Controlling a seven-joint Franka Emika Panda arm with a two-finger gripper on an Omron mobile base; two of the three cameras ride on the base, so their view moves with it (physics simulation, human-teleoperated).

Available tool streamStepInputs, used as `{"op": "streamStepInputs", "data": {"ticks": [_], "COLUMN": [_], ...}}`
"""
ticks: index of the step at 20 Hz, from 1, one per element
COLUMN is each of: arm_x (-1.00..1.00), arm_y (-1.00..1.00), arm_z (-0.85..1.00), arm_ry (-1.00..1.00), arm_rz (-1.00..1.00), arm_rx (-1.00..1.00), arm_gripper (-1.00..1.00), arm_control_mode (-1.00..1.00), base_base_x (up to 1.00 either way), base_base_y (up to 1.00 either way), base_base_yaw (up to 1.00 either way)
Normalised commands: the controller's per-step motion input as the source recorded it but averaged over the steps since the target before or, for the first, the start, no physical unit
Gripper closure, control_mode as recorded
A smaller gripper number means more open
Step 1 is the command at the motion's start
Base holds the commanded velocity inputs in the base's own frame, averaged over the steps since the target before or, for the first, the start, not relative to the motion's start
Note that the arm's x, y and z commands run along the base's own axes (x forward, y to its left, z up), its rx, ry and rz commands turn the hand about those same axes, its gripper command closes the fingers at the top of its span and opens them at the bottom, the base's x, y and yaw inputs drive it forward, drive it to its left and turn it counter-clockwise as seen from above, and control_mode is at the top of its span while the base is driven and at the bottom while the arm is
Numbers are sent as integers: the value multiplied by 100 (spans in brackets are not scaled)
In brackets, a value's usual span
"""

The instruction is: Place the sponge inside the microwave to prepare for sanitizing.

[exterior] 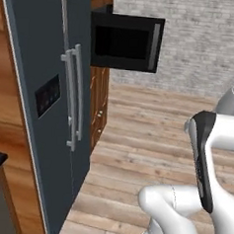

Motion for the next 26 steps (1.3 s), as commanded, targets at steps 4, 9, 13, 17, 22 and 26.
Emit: {"op": "streamStepInputs", "data": {"ticks": [4,9,13,17,22,26], "arm_x": [0,0,0,0,0,0], "arm_y": [0,0,0,0,0,0], "arm_z": [0,0,0,0,0,0], "arm_ry": [0,0,0,0,0,0], "arm_rz": [0,0,0,0,0,0], "arm_rx": [0,0,0,0,0,0], "arm_gripper": [100,100,100,100,100,100], "arm_control_mode": [100,100,100,100,100,100], "base_base_x": [20,73,66,65,58,60], "base_base_y": [-42,-52,-62,-70,-76,-85], "base_base_yaw": [-42,-14,5,12,13,4]}}
